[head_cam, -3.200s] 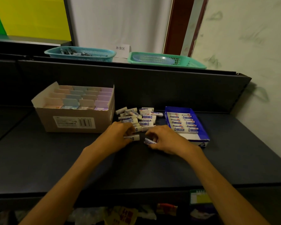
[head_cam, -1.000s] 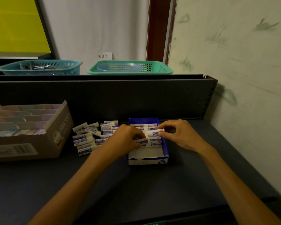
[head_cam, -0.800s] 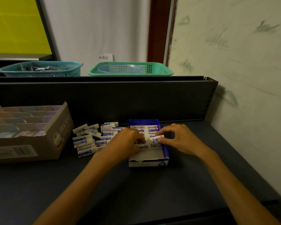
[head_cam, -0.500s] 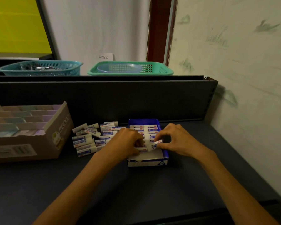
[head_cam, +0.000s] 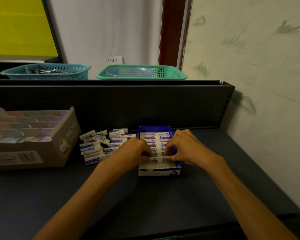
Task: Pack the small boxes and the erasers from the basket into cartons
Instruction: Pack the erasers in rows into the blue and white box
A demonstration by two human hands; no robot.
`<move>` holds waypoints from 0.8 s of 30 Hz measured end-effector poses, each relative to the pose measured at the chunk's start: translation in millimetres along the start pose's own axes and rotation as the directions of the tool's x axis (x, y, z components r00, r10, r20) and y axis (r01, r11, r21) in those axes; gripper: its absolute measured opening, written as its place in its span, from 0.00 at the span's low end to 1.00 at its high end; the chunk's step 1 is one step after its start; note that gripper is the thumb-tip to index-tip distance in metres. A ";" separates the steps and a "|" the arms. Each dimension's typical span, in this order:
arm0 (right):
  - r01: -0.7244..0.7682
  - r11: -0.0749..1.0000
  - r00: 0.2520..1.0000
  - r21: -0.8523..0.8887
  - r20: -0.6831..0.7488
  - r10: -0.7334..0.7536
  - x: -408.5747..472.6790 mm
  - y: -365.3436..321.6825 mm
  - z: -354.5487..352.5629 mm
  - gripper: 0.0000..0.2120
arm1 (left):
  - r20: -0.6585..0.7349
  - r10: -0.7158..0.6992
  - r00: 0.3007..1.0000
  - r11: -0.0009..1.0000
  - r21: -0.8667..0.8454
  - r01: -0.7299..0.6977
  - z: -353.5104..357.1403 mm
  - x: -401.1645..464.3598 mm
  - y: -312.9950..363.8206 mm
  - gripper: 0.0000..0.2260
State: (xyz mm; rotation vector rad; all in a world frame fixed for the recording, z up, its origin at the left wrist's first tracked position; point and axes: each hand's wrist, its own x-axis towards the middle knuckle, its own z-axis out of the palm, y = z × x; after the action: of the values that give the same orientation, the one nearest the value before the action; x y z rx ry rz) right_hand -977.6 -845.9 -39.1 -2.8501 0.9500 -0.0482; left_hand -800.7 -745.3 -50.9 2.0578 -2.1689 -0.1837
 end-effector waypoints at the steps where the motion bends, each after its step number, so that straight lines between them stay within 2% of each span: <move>1: -0.002 1.000 1.000 -0.003 0.003 0.002 -0.1 -0.1 -0.3 0.13 | -0.009 -0.003 1.000 1.000 -0.001 0.003 0.1 -0.3 0.1 0.13; 24: 0.013 1.000 0.997 -0.001 0.080 -0.013 3.9 -6.0 -5.3 0.10 | -0.059 -0.030 0.998 1.000 0.004 0.030 4.1 1.7 0.6 0.12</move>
State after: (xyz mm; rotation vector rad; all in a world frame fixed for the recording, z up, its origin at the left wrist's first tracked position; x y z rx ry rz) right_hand -971.4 -844.1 -33.0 -2.8357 0.9163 0.0654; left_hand -802.2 -747.0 -54.7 2.0720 -2.1073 -0.1202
